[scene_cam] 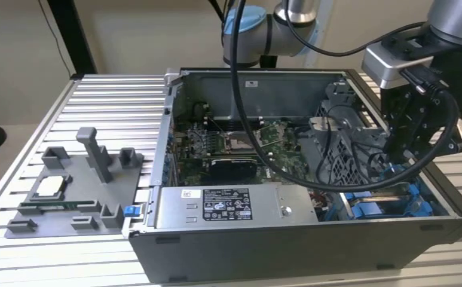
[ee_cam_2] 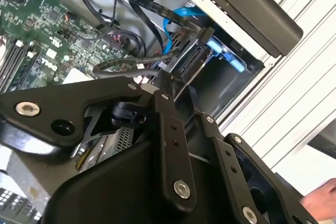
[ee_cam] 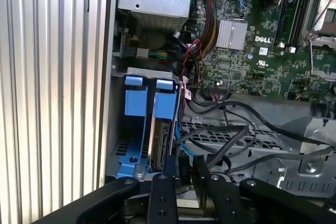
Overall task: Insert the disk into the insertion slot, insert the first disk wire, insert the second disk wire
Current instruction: 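Insert the first disk wire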
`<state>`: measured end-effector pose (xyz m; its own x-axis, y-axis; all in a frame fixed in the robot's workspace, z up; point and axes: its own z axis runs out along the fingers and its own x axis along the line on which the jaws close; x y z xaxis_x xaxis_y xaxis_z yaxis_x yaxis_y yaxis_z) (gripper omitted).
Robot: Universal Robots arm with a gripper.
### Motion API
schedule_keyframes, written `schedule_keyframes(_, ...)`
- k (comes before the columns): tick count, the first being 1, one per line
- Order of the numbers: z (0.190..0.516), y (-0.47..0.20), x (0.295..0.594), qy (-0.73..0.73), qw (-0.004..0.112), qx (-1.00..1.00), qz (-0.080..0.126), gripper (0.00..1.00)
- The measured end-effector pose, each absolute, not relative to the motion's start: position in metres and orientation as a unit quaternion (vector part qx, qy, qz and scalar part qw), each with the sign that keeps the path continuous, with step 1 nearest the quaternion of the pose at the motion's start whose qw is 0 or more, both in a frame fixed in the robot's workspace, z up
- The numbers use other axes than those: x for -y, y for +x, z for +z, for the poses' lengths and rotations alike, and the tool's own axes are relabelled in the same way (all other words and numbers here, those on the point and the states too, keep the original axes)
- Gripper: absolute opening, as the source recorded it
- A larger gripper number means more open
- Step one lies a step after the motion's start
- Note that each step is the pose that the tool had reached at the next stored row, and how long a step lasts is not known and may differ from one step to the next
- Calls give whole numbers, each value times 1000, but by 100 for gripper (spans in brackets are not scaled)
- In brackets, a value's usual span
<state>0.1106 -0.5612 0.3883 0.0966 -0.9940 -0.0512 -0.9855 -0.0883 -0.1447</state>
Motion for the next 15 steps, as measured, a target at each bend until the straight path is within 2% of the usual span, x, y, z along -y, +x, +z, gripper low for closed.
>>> schedule_keyframes(5, 387, 111, 561, -737, 71, -671, -30, 100)
schedule_keyframes(6, 387, 111, 561, -737, 71, -671, -30, 0)
schedule_keyframes(15, 385, 111, 561, -737, 69, -671, -31, 0)
